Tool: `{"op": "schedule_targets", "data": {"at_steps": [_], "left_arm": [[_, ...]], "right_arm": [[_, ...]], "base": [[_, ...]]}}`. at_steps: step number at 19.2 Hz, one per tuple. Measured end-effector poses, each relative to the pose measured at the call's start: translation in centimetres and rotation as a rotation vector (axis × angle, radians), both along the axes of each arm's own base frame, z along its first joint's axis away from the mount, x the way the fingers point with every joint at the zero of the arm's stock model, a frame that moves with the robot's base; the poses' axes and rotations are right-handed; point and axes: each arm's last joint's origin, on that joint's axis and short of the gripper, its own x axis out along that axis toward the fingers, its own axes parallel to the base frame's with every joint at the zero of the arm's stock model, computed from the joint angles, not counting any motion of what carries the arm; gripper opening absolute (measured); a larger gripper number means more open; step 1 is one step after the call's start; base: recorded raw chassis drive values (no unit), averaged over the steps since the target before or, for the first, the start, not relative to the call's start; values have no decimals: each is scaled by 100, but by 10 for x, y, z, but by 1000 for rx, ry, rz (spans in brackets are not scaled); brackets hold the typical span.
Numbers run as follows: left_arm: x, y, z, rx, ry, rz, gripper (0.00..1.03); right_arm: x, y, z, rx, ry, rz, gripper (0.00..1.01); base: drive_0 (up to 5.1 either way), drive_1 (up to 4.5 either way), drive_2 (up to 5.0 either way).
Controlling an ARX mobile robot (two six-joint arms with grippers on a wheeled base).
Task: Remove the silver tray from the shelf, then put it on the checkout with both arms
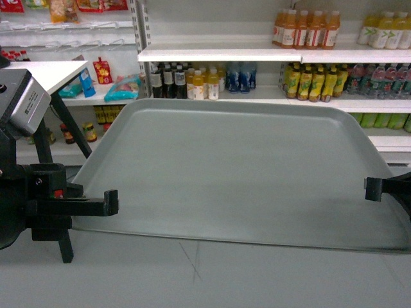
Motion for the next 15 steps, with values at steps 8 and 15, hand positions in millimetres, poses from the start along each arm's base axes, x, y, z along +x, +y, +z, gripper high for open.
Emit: {"op": "schedule_targets", "data": {"at_steps": [8,15], "left_arm": [[0,1,0,-1,-1,3,3],[0,1,0,-1,-2,2,3]], "right_arm": [[0,0,0,1,-2,1,4],[0,0,0,0,0,0,4]], "base": [[-487,154,335],[-497,142,327]]}}
